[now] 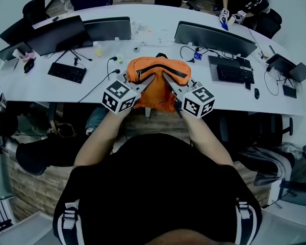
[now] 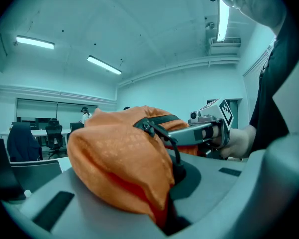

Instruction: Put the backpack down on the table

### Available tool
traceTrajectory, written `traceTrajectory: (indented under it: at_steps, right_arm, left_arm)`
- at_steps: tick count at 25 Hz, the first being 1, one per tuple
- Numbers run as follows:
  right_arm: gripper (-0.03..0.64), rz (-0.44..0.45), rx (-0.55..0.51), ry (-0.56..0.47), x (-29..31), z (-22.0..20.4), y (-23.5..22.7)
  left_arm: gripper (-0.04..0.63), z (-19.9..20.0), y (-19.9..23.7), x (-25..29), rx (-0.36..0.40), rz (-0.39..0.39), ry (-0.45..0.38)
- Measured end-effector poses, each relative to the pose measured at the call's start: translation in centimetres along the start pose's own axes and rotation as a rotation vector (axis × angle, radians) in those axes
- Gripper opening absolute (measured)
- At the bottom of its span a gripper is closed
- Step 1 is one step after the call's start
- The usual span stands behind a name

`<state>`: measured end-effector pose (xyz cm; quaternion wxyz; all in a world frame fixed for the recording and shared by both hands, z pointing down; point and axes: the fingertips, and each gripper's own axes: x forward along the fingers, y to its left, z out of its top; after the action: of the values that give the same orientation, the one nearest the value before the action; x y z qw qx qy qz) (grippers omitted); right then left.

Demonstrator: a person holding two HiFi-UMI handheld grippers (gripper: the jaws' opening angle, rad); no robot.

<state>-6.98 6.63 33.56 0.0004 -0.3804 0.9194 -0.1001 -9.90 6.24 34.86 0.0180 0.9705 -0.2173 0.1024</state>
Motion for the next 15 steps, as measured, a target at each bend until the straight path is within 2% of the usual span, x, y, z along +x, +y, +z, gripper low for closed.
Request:
traceTrajectory:
  at_steps: [8,15]
  right_arm:
    - [0.037,-0.031,-0.013,-0.001,3.6,0.4,0.3]
    - [0.037,-0.05,0.002,0.011,5.0,-0.2,1.3]
  left_arm:
    - [0.067,-0.2,3.3,-1.3,0.008,-0.028,-0.01]
    - [0.066,-0.9,4.2,-2.6,0.001,-0.058,0.003]
